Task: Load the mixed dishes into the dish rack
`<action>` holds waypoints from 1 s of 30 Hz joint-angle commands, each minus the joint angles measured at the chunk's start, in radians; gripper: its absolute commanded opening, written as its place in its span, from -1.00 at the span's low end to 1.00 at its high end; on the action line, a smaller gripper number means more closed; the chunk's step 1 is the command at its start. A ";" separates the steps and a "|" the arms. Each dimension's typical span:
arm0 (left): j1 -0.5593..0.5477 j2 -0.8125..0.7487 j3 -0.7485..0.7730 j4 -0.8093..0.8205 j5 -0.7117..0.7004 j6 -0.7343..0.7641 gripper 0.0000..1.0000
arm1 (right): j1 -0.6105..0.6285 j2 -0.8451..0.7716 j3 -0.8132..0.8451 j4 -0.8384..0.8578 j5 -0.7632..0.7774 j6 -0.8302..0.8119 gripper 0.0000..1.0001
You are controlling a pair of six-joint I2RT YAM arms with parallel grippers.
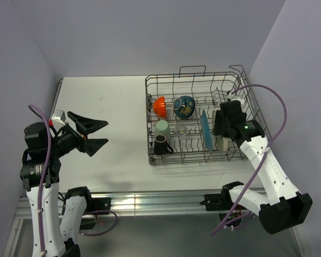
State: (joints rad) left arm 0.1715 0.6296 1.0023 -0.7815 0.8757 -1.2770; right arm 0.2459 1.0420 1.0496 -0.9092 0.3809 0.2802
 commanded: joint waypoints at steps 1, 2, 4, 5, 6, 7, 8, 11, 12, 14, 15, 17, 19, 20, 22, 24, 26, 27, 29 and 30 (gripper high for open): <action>0.003 -0.019 -0.002 0.039 0.016 -0.005 0.99 | -0.007 -0.051 0.061 0.013 -0.019 -0.006 0.46; 0.002 -0.022 -0.004 0.037 0.014 -0.005 0.98 | -0.007 -0.060 0.062 0.032 -0.063 -0.018 0.50; 0.002 -0.024 -0.001 0.033 0.011 -0.002 0.98 | -0.007 -0.085 0.079 0.041 -0.112 -0.030 0.66; 0.002 -0.022 0.001 0.028 0.008 -0.001 0.99 | -0.007 -0.089 0.088 0.039 -0.164 -0.032 0.69; 0.002 -0.021 0.007 0.024 0.005 0.002 0.98 | -0.005 -0.100 0.104 0.039 -0.189 -0.033 0.77; 0.003 -0.018 0.010 0.019 0.000 0.011 0.98 | -0.005 -0.108 0.112 0.039 -0.203 -0.032 0.82; 0.003 -0.011 0.013 0.002 -0.004 0.021 0.98 | -0.005 -0.112 0.118 0.033 -0.208 -0.020 0.93; 0.002 0.013 0.050 -0.056 -0.026 0.074 0.98 | -0.005 -0.125 0.162 0.017 -0.203 -0.015 0.99; 0.003 0.022 0.061 -0.074 -0.032 0.111 0.99 | -0.005 -0.126 0.185 0.013 -0.192 -0.013 1.00; 0.002 0.047 0.094 -0.116 -0.047 0.143 0.98 | -0.005 -0.126 0.205 0.004 -0.178 -0.015 0.99; 0.002 0.054 0.105 -0.125 -0.052 0.154 0.99 | -0.005 -0.128 0.223 0.000 -0.162 -0.013 0.99; 0.002 0.074 0.125 -0.133 -0.058 0.182 0.99 | -0.005 -0.126 0.240 -0.007 -0.151 -0.009 0.99; 0.002 0.102 0.136 -0.156 -0.061 0.220 0.98 | -0.005 -0.126 0.265 -0.010 -0.136 -0.004 0.99; 0.002 0.114 0.154 -0.173 -0.070 0.241 0.98 | -0.005 -0.117 0.273 -0.017 -0.123 0.002 0.99; 0.000 0.159 0.177 -0.240 -0.089 0.321 0.98 | -0.005 -0.100 0.294 -0.039 -0.111 0.008 0.99; -0.003 0.197 0.200 -0.284 -0.116 0.385 0.98 | -0.004 -0.077 0.302 -0.051 -0.117 0.014 0.99; -0.010 0.211 0.197 -0.285 -0.127 0.401 0.99 | -0.005 -0.065 0.305 -0.066 -0.119 0.020 0.99; -0.015 0.216 0.193 -0.279 -0.133 0.395 0.99 | -0.005 -0.065 0.297 -0.068 -0.123 0.024 0.99; -0.041 0.222 0.176 -0.237 -0.145 0.375 0.99 | -0.005 -0.080 0.283 -0.059 -0.140 0.020 0.99; -0.056 0.219 0.168 -0.217 -0.156 0.342 0.98 | -0.005 -0.086 0.279 -0.057 -0.146 0.017 0.99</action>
State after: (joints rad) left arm 0.1482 0.8604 1.1667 -1.0286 0.7551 -0.9531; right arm 0.2459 0.9741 1.3197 -0.9585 0.2409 0.2882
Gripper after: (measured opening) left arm 0.993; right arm 0.995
